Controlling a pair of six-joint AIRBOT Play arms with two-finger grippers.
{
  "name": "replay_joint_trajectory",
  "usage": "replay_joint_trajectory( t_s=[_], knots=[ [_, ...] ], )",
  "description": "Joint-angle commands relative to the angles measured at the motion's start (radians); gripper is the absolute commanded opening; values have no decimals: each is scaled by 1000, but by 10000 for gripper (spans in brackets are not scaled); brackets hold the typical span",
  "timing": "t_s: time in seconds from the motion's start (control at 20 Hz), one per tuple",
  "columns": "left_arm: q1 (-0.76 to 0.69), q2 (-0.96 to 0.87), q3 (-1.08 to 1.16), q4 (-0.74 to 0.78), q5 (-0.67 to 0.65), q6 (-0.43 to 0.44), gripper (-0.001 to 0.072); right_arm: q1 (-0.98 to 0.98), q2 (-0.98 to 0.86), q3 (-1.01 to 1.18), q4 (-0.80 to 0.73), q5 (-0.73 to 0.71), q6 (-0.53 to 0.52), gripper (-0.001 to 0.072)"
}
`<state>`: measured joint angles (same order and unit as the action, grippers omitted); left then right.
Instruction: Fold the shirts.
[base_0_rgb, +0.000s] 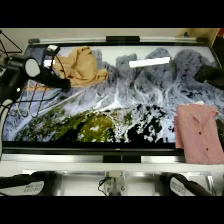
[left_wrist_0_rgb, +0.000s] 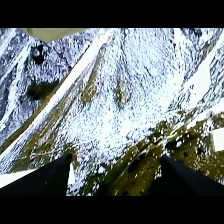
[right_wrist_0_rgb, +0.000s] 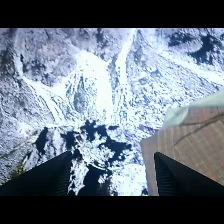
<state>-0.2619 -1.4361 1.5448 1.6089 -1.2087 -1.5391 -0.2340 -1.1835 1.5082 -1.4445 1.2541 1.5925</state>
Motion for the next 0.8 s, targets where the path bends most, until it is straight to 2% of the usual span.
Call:
replay_joint_trajectory(
  t_s=[0.0,0.05,0.1,0.2,0.35,0.5,0.65,0.7,0.75],
  knots=[
    [5,-85,5,-8,169,-34,720,1,-8,0,29,-52,0,636],
    [6,-117,7,4,187,8,720,1,-15,0,29,-31,0,636],
    [8,-158,23,47,205,9,720,1,-24,0,32,-12,0,635],
    [31,-267,109,97,240,-150,720,1,-52,0,57,18,0,636],
    [92,-491,354,77,200,-254,720,1,-106,0,142,59,-11,636],
    [140,-670,534,-65,155,-255,720,1,-151,0,246,71,-57,635],
    [161,-722,526,-217,245,-254,720,1,-166,0,265,54,-69,636],
    [161,-729,526,-238,263,-254,690,1,-166,0,265,51,-69,636],
    [161,-730,526,-260,276,-254,540,1,-166,0,266,51,-71,636]
  ],
)
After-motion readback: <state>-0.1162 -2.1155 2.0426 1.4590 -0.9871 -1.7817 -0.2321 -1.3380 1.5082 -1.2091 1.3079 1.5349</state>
